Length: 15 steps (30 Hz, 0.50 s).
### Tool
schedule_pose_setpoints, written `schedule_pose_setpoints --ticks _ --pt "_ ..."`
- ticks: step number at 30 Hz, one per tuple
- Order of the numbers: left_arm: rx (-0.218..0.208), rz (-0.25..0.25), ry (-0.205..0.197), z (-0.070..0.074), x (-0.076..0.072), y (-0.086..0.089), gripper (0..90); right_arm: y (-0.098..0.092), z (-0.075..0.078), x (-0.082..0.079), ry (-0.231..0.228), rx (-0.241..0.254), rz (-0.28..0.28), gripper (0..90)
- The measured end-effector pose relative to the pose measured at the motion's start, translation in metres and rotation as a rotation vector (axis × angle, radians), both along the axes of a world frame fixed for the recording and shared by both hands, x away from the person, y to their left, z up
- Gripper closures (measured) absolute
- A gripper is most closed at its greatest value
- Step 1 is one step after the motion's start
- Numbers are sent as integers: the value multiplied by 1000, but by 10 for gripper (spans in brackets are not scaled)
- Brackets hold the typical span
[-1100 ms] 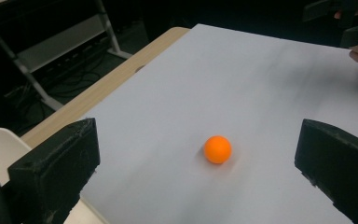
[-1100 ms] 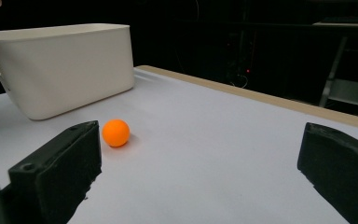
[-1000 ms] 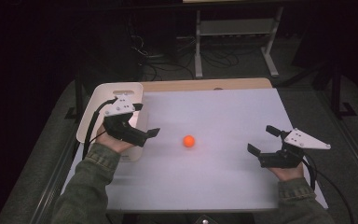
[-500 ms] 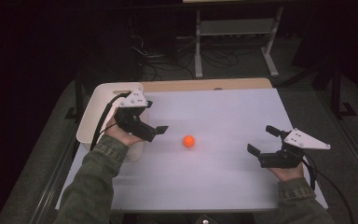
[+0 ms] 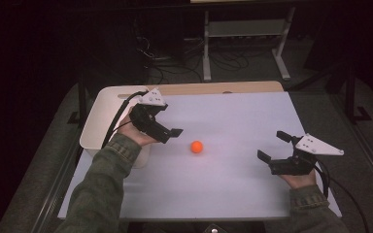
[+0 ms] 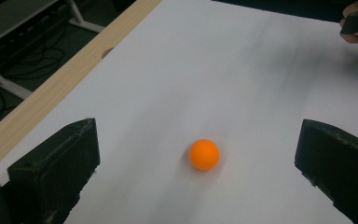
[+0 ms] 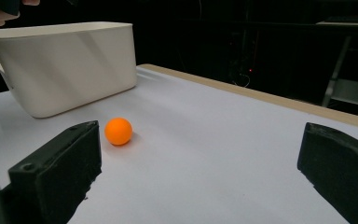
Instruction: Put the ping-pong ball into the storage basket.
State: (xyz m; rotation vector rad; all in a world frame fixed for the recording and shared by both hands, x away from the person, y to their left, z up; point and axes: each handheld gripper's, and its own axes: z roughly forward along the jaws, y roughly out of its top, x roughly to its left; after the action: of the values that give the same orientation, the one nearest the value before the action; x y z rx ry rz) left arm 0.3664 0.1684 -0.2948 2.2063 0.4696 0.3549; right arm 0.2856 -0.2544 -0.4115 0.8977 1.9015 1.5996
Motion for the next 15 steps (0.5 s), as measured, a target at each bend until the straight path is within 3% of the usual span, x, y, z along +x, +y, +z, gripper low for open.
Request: schedule_pose_setpoints --ticks 15 --pt "60 -43 38 -5 14 -28 0 -1 0 0 -1 4 3 0"
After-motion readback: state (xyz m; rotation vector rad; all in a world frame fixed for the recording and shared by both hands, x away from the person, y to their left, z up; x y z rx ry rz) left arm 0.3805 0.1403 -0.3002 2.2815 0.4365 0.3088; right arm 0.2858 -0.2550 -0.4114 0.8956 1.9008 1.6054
